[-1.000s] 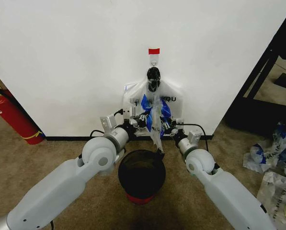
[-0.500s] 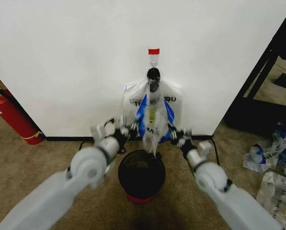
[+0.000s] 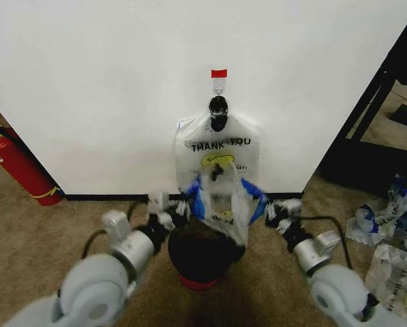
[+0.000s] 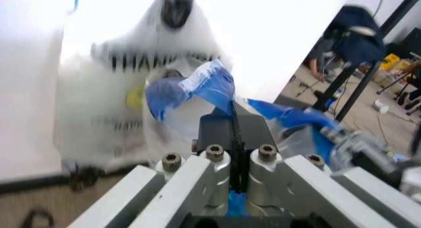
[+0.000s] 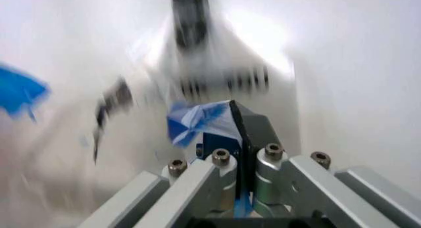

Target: Pick up the garbage bag from the wall and place it over the trash bin.

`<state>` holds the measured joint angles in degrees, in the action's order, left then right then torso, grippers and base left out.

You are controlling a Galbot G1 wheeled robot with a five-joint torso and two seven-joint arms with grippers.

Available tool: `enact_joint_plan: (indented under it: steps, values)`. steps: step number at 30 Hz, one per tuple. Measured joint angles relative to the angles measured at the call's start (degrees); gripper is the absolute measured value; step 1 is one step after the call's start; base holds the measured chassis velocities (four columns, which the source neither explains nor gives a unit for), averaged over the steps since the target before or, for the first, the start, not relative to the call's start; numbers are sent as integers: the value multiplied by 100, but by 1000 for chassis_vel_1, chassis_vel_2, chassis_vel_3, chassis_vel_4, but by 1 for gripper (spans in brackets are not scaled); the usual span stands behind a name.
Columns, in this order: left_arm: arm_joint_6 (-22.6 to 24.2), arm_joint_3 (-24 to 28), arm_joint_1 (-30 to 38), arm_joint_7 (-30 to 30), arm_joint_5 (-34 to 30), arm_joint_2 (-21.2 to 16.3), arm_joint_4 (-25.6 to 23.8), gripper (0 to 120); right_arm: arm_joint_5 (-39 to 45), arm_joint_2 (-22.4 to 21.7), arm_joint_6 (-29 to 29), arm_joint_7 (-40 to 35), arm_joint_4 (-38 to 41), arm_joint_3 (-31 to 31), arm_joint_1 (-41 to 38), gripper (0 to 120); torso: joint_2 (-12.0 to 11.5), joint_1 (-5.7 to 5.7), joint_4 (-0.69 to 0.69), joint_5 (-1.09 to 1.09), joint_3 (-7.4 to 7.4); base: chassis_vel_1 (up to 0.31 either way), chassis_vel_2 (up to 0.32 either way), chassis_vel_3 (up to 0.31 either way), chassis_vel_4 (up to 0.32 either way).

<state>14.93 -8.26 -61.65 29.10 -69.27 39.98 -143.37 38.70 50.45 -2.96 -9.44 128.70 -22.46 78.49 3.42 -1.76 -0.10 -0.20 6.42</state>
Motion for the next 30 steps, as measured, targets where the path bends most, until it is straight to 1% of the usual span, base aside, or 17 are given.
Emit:
enact_joint_plan:
  steps: [1, 2, 5, 6, 8, 9, 12, 13, 14, 15, 17, 18, 22, 25, 26, 28, 30]
  values:
    - [-14, -107, 7, 58, -83, -92, -24, 0, 163, -55, -79, -46, 230, -107, -21, 0, 0, 0, 1, -1, 0, 0, 0, 0, 0]
    - [-14, -107, 7, 58, -83, -92, -24, 0, 163, -55, -79, -46, 230, -107, -21, 0, 0, 0, 1, -1, 0, 0, 0, 0, 0]
    - [-25, -478, -2, 223, -395, -373, -36, 0, 856, -225, -351, -281, 905, -446, 10, 0, 0, -1, 4, -3, 1, 0, 0, 0, 0]
    - [-25, -608, 2, 267, -505, -459, -36, 0, 1116, -262, -435, -368, 1123, -570, 80, 0, -1, 0, 2, -3, 1, 0, 0, 0, 0]
    - [-19, -857, -8, 309, -684, -562, -36, 0, 1369, -280, -509, -442, 1361, -694, 165, 0, 0, -1, 0, -3, 0, 0, 0, 0, 0]
    - [-3, -1078, -17, 339, -854, -643, -36, 0, 1479, -279, -540, -452, 1473, -760, 232, 0, 0, 0, 0, -2, 0, 0, 0, 0, 0]
    - [16, -1215, -2, 359, -992, -717, -31, 0, 1521, -227, -554, -441, 1521, -812, 332, 0, -1, -1, 2, -2, 1, 0, 0, 0, 0]
    - [29, -1256, 5, 366, -1034, -756, -28, 0, 1487, -155, -555, -430, 1527, -806, 378, 0, -1, 0, 0, -2, 1, 0, 0, 0, 0]
    - [41, -1261, -5, 378, -1040, -766, -26, 0, 1444, -115, -554, -426, 1521, -770, 377, 0, -1, -1, -2, -1, 1, 0, 0, 0, 0]
    - [83, -1257, -55, 459, -1044, -762, -23, 0, 1297, -12, -550, -423, 1399, -587, 321, 0, -1, 0, -2, -2, 0, 0, 0, 0, 0]
    - [134, -1204, -154, 618, -1063, -694, -15, 0, 1151, 114, -549, -455, 1224, -309, 250, 0, -2, -1, 2, 2, 1, 0, 0, 0, 0]
    - [134, -1204, -154, 618, -1063, -694, -15, 0, 1151, 114, -549, -455, 1224, -309, 250, 0, -2, -1, 2, 2, 1, 0, 0, 0, 0]
    - [258, -1083, -543, 909, -1182, -402, -5, 0, 1178, 436, -594, -797, 911, 270, 263, 0, -2, -1, 1, -3, 1, 0, 0, 0, 0]
    - [280, -1180, -701, 1015, -1233, -393, -2, 0, 1203, 624, -640, -977, 722, 566, 253, 0, -2, -1, 1, -2, 1, 0, 0, 0, 0]
    - [280, -1180, -701, 1015, -1233, -393, -2, 0, 1203, 624, -640, -977, 722, 566, 253, 0, -2, -1, 1, -2, 1, 0, 0, 0, 0]
    - [309, -1525, -712, 1153, -1564, -511, 1, 0, 1294, 744, -697, -1109, 703, 733, 241, 0, -2, -1, 1, -2, 1, 0, 0, 0, 0]
    - [356, -1978, -722, 1238, -1956, -626, 1, 0, 1408, 781, -746, -1167, 794, 786, 246, 0, -2, -1, 1, -1, 1, 0, 0, 0, 0]
